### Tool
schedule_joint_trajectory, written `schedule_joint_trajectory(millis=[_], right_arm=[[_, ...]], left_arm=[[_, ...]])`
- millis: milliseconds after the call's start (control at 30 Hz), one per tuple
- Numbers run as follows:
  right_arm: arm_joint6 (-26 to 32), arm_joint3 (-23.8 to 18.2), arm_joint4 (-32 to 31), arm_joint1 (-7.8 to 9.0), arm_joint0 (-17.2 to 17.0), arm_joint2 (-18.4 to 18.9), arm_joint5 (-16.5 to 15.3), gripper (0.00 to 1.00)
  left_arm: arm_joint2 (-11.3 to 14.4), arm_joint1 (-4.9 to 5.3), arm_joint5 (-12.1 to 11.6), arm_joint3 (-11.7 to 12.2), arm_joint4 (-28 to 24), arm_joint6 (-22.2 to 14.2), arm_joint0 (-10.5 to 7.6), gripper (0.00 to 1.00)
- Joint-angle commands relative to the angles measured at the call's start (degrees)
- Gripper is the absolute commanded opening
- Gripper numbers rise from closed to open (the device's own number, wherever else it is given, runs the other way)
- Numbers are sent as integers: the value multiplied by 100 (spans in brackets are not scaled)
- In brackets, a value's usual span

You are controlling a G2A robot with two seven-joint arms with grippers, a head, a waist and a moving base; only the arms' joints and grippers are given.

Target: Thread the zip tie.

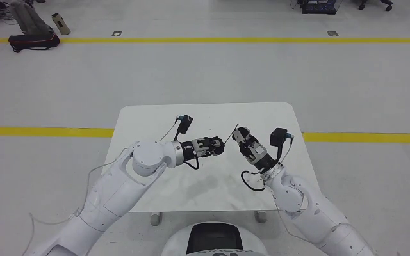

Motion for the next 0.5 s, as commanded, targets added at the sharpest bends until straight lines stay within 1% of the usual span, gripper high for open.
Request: schedule_joint_trajectory(millis=[0, 467], right_arm=[[-4, 5, -11, 2, 5, -6, 0, 0], [-100, -41, -20, 34, 4, -22, 0, 0]], left_arm=[[0, 0, 0, 0, 0, 0, 0, 0], [0, 0, 0, 0, 0, 0, 0, 0]])
